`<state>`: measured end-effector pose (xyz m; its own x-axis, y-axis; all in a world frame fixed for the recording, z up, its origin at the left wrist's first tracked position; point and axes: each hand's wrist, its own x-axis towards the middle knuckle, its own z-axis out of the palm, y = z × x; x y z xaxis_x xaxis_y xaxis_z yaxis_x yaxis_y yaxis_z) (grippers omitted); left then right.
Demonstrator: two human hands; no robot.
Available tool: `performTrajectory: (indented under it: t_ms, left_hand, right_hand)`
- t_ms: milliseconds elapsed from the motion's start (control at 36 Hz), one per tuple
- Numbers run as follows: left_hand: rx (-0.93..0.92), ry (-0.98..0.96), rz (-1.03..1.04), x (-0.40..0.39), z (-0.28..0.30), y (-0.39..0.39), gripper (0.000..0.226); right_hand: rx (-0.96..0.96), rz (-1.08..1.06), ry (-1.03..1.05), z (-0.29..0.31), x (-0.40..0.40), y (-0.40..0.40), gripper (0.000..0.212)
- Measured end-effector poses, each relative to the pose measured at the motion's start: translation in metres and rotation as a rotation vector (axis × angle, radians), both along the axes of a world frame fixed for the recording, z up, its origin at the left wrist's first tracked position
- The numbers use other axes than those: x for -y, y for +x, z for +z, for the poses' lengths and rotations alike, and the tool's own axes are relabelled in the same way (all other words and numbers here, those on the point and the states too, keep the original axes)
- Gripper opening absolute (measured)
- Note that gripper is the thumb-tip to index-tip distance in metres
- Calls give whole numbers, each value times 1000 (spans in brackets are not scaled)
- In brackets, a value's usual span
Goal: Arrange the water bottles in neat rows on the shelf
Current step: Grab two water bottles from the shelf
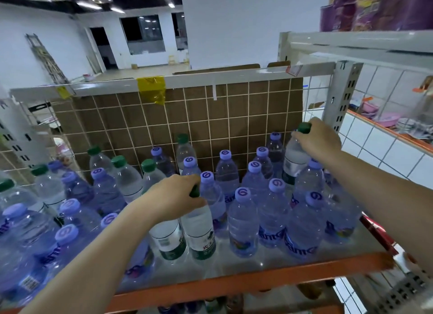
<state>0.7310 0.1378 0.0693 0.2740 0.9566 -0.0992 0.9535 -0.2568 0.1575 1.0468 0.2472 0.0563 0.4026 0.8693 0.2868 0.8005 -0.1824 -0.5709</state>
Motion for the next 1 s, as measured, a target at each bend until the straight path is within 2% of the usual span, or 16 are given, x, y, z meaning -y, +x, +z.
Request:
performTrajectory:
  t_ms: [83, 194, 250, 389, 500, 583, 722, 806, 889, 1000]
  left_hand:
    - [92, 62, 30, 1, 2, 0, 25]
    - [171, 252, 69, 10, 24, 0, 20]
    - [278, 341, 83, 19, 42, 0, 20]
    - [494, 688, 126, 44, 87, -2, 26]
    - [673, 842, 148, 57, 112, -18, 27]
    - [737, 920, 146, 64, 127, -34, 34]
    - [745, 985, 134, 83, 145, -58, 33]
    - [721, 1006, 205, 93, 146, -82, 35]
    - [738, 1012, 301, 104, 146, -113, 30]
    - [795, 1022, 303, 126, 146, -159, 32]
  right_hand:
    - [-28, -14, 163, 18, 12, -10, 34]
    - [-3, -25, 388, 50, 31, -30, 36]
    - [6, -8, 500, 65, 40, -41, 35]
    - [5, 49, 661, 109, 66, -73, 37]
    - [-37, 125, 690, 138, 88, -102, 37]
    - [-115, 209, 683, 152, 99, -125, 36]
    - [-194, 378, 626, 163, 113, -172, 25]
    - [-242, 477, 625, 163, 123, -208, 32]
    - [-212, 514, 611, 162, 136, -246, 36]
    - [-229, 583, 604, 158, 155, -299, 33]
